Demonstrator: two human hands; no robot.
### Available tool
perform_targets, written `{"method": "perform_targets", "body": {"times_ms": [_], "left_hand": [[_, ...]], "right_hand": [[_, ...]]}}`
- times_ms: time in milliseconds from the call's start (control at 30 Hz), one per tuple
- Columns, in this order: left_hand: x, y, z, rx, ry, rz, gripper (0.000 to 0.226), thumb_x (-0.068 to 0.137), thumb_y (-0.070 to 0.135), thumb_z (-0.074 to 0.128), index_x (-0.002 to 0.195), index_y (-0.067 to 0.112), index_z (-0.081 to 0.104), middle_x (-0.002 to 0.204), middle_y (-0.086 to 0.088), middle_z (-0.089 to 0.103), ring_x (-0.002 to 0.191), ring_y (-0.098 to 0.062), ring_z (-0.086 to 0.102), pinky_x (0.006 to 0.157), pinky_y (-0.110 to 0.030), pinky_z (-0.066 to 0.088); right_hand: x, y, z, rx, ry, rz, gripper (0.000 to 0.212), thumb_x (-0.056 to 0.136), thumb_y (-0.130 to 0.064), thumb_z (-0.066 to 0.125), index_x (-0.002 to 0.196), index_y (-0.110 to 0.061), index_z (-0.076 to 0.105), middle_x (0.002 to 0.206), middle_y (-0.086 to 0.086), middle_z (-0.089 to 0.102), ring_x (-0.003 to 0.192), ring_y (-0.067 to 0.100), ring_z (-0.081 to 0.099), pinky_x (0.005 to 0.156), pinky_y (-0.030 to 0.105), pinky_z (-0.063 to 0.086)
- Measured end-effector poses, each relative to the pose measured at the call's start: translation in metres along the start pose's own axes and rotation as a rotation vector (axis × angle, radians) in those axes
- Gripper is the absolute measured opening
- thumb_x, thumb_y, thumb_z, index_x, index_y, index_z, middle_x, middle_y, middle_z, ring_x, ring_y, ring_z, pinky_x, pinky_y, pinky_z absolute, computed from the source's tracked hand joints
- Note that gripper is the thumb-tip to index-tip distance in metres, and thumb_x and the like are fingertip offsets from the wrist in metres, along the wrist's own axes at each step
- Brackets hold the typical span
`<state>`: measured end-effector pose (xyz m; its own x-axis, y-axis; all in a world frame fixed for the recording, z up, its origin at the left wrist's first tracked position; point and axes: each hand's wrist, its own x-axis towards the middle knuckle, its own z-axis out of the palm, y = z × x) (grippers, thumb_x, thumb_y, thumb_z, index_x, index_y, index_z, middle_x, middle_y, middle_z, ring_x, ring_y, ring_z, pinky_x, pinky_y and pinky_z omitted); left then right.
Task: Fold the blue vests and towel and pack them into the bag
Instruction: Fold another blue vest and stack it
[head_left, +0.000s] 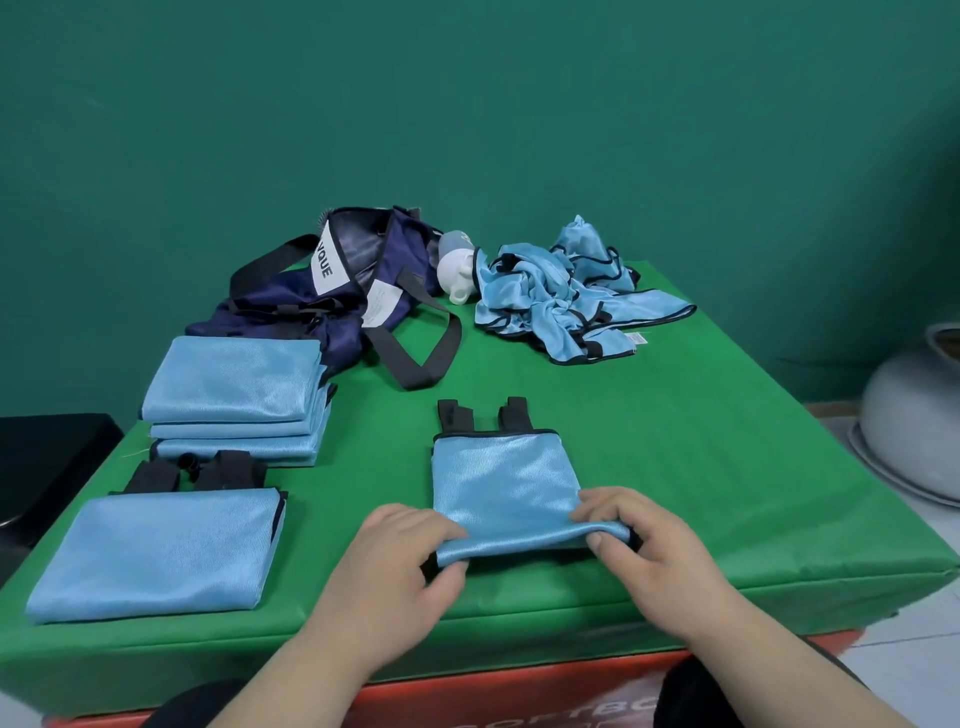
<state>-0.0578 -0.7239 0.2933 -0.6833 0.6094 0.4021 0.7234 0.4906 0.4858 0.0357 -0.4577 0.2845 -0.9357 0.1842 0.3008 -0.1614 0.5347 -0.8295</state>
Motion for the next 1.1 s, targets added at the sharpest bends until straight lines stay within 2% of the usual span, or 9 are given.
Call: {"method": "perform_targets", "body": {"times_ms": [167,267,400,533,667,733,867,1000,1100], "left_hand": [[-0.007,0.014,-0.008,-0.162,0.070,-0.056,0.012,0.080,0.043,0.058,0.092,0.040,0.058,0.086,0.023,0.061,0.089,-0.003,0.056,0.081,-0.021,0.043],[-0.006,0.026,-0.013,-0.214,0.112,-0.141,0.021,0.080,0.047,0.058,0.101,0.047,0.059,0.100,0.028,0.063,0.093,0.001,0.058,0.079,-0.011,0.041],[0.008,0.034,-0.013,-0.207,0.158,-0.242,0.030,0.087,0.023,0.071,0.094,0.050,0.059,0.107,0.034,0.056,0.060,0.013,0.052,0.063,-0.006,0.037],[0.030,0.029,-0.013,-0.179,0.170,-0.316,0.032,0.089,0.026,0.068,0.100,0.053,0.055,0.105,0.035,0.057,0.090,0.016,0.053,0.073,-0.003,0.037],[0.052,0.014,-0.006,-0.137,0.127,-0.415,0.024,0.092,0.031,0.064,0.111,0.044,0.058,0.086,0.025,0.053,0.077,0.011,0.050,0.065,-0.010,0.035],[0.057,0.005,0.000,-0.068,0.090,-0.443,0.026,0.092,0.032,0.063,0.117,0.039,0.059,0.097,0.027,0.052,0.082,0.005,0.051,0.072,-0.015,0.039],[0.057,-0.008,0.001,-0.002,0.072,-0.487,0.034,0.091,0.042,0.065,0.124,0.033,0.059,0.112,0.023,0.046,0.103,-0.005,0.049,0.089,-0.027,0.043],[0.055,-0.007,-0.008,0.051,0.125,-0.350,0.032,0.093,0.050,0.055,0.122,0.035,0.061,0.112,0.024,0.043,0.109,0.001,0.039,0.093,-0.025,0.036],[0.055,-0.004,-0.007,0.150,0.106,-0.089,0.031,0.092,0.048,0.051,0.110,0.031,0.069,0.110,0.019,0.056,0.107,-0.004,0.048,0.090,-0.028,0.039]], "right_hand": [[-0.007,-0.011,-0.003,0.081,0.077,0.051,0.032,0.088,-0.005,0.070,0.079,-0.035,0.065,0.087,-0.002,0.071,0.083,0.022,0.065,0.077,0.037,0.050],[-0.004,-0.017,0.000,0.107,0.125,0.071,0.022,0.086,-0.014,0.070,0.078,-0.033,0.063,0.070,-0.002,0.062,0.064,0.016,0.052,0.062,0.034,0.043],[0.012,-0.021,0.009,0.080,0.185,0.129,0.015,0.086,-0.025,0.068,0.076,-0.033,0.060,0.062,-0.011,0.053,0.059,0.010,0.044,0.056,0.028,0.036],[0.036,-0.018,0.013,-0.076,0.249,0.147,0.020,0.089,-0.023,0.070,0.073,-0.030,0.059,0.075,-0.013,0.059,0.073,0.005,0.056,0.065,0.020,0.040],[0.058,-0.014,0.016,-0.233,0.220,0.176,0.015,0.088,-0.026,0.071,0.081,-0.031,0.059,0.096,-0.018,0.059,0.098,0.003,0.052,0.086,0.029,0.044],[0.066,-0.010,0.019,-0.350,0.172,0.193,0.012,0.088,-0.033,0.071,0.090,-0.032,0.059,0.106,-0.019,0.056,0.107,0.007,0.049,0.097,0.033,0.043],[0.070,-0.008,0.017,-0.527,0.118,0.241,0.041,0.088,-0.050,0.068,0.123,-0.030,0.060,0.120,-0.016,0.049,0.123,0.011,0.042,0.111,0.038,0.034],[0.065,-0.011,0.017,-0.512,0.142,0.118,0.043,0.085,-0.054,0.064,0.119,-0.028,0.067,0.119,-0.019,0.049,0.123,0.009,0.044,0.111,0.039,0.037],[0.059,-0.010,0.024,-0.541,0.091,-0.022,0.042,0.088,-0.059,0.056,0.114,-0.031,0.071,0.121,-0.016,0.058,0.125,0.010,0.046,0.113,0.048,0.035]]}}
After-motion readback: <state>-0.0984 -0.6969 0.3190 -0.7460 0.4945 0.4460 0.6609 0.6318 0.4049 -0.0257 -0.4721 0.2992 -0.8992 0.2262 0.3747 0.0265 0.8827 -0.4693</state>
